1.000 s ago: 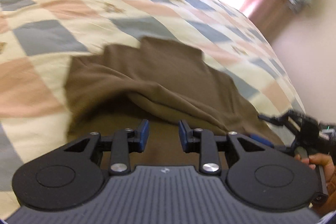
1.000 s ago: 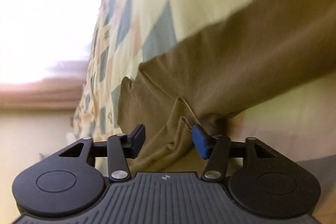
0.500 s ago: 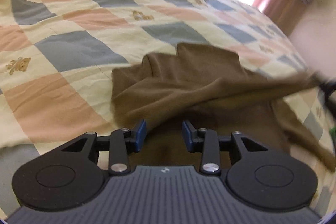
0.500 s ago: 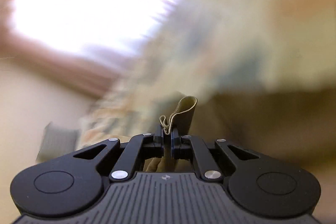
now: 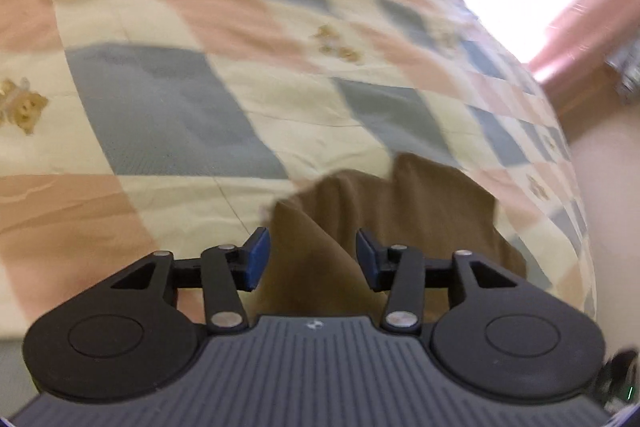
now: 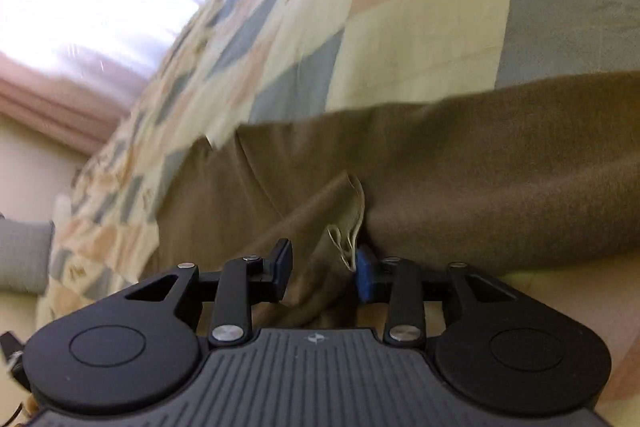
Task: Fold clothes
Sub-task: 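Grasp the other sleeve cuff with the right gripper and fold it across the body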
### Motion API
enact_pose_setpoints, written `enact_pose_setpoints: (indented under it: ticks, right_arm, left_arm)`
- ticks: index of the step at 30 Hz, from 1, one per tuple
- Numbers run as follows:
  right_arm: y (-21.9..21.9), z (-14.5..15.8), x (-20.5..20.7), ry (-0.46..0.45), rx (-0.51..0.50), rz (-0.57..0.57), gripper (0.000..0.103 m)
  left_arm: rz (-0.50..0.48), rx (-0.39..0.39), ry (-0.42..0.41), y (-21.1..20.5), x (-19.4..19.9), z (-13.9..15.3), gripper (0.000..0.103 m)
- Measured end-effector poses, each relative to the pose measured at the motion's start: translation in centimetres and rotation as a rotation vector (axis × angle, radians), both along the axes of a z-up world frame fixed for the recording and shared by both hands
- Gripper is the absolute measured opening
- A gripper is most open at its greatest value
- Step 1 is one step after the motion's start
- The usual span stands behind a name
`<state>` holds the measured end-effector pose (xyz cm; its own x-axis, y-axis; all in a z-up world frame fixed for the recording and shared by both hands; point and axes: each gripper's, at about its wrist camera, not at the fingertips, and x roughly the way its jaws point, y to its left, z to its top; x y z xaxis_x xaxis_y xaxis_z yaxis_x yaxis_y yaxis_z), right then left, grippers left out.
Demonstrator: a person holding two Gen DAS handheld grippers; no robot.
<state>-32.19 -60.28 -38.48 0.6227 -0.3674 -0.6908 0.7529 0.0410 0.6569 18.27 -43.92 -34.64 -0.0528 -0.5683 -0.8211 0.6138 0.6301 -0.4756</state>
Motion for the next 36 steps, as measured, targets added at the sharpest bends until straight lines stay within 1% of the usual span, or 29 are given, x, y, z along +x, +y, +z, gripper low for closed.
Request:
enact_pose_setpoints:
  ticks: [1,2,3,5,7,8,10,11,12,13,14,15,16,17,19,21,22,23,25,27,28,29,30,31,33,35,36]
  right_arm:
    - [0.0,0.1,-0.1,0.010,0.007,0.008,0.030]
    - [0.1,0.6,-0.6,0.029,0.017,0.022,0.021]
    - [0.1,0.9,-0.4,0.051,0.014,0.043,0.011]
    - [0.6,2.0,-0.7,0.082,-0.031,0.078,0.009]
    - [1.3,3.0,-0.9,0.095,-0.069,0.101,0.008]
    - [1.6,3.2,-1.2,0.102,-0.077,0.107,0.008]
    - [1.9,2.7,-1.4,0.135,-0.066,0.106,0.008]
    - [2.0,2.4,-1.6,0.150,-0.054,0.102,0.007]
    - [2.2,2.1,-2.0,0.154,-0.043,0.090,0.007]
    - [2.4,2.2,-2.4,0.148,-0.044,0.082,0.007]
    - [2.7,2.4,-2.4,0.147,-0.057,0.080,0.007]
    - [2.9,2.8,-2.5,0.143,-0.081,0.079,0.007]
    - [3.2,3.7,-2.4,0.135,-0.130,0.083,0.007]
    - [3.5,4.5,-2.4,0.126,-0.180,0.086,0.007]
    - [4.0,6.7,-2.1,0.104,-0.311,0.112,0.007]
    - [4.2,8.9,-1.5,0.094,-0.451,0.144,0.007]
    - [4.1,9.3,-1.3,0.100,-0.483,0.153,0.006]
    - [3.5,8.1,-1.4,0.120,-0.426,0.144,0.006]
    - [2.3,5.6,-1.6,0.160,-0.313,0.126,0.006]
    - [1.1,3.2,-1.8,0.199,-0.199,0.108,0.007]
    - [0.6,2.1,-2.0,0.204,-0.150,0.094,0.010]
    - [0.5,1.6,-2.3,0.174,-0.120,0.068,0.014]
    - [0.5,1.2,-2.7,0.149,-0.098,0.043,0.019]
    - [0.6,1.5,-2.9,0.137,-0.098,0.019,0.029]
    - [0.8,2.0,-3.2,0.119,-0.099,-0.028,0.038]
    - [1.1,2.5,-3.2,0.125,-0.116,-0.042,0.039]
    - [1.2,2.4,-2.9,0.145,-0.112,-0.029,0.033]
  left_arm:
    - [0.008,0.017,0.043,-0.5,0.5,-0.9,0.028]
    - [0.015,0.035,0.086,-1.0,0.9,-1.8,0.019]
    - [0.018,0.041,0.115,-1.4,1.1,-2.4,0.002]
    - [-0.005,-0.005,0.086,-1.5,0.6,-1.8,0.002]
    - [-0.077,-0.088,-0.028,-1.6,-0.8,0.2,0.002]
    - [-0.130,-0.127,-0.102,-1.7,-1.9,1.3,0.002]
    - [-0.279,-0.133,-0.290,-2.3,-4.7,2.6,0.003]
    - [-0.353,-0.096,-0.391,-2.9,-6.1,2.4,0.003]
    - [-0.416,-0.033,-0.472,-3.5,-7.2,1.6,0.003]
    - [-0.457,0.044,-0.513,-4.1,-7.8,0.2,0.003]
    - [-0.463,0.102,-0.520,-4.4,-7.8,-1.2,0.004]
    - [-0.439,0.140,-0.504,-4.5,-7.5,-2.3,0.007]
    - [-0.398,0.141,-0.473,-4.3,-6.9,-2.7,0.007]
    - [-0.356,0.118,-0.449,-4.0,-6.5,-2.6,0.007]
    - [-0.301,0.081,-0.443,-3.4,-6.3,-2.1,0.007]
    - [-0.267,0.070,-0.436,-3.2,-6.2,-2.0,0.007]
    - [-0.260,0.071,-0.431,-3.1,-6.2,-2.1,0.007]
    - [-0.257,0.075,-0.429,-3.2,-6.2,-2.1,0.008]
    - [-0.251,0.081,-0.424,-3.2,-6.4,-1.9,0.015]
    - [-0.244,0.067,-0.434,-2.9,-6.7,-0.9,0.015]
    - [-0.244,0.056,-0.448,-2.5,-7.0,-0.3,0.016]
    - [-0.248,0.049,-0.469,-2.2,-7.3,0.3,0.017]
    - [-0.250,0.040,-0.485,-1.8,-7.7,1.0,0.017]
    - [-0.255,0.020,-0.481,-1.4,-8.1,1.6,0.017]
    - [-0.266,-0.022,-0.461,-0.5,-9.0,2.7,0.016]
    - [-0.323,-0.053,-0.434,-0.2,-10.6,3.0,0.016]
    - [-0.362,-0.048,-0.437,-0.4,-11.6,2.7,0.017]
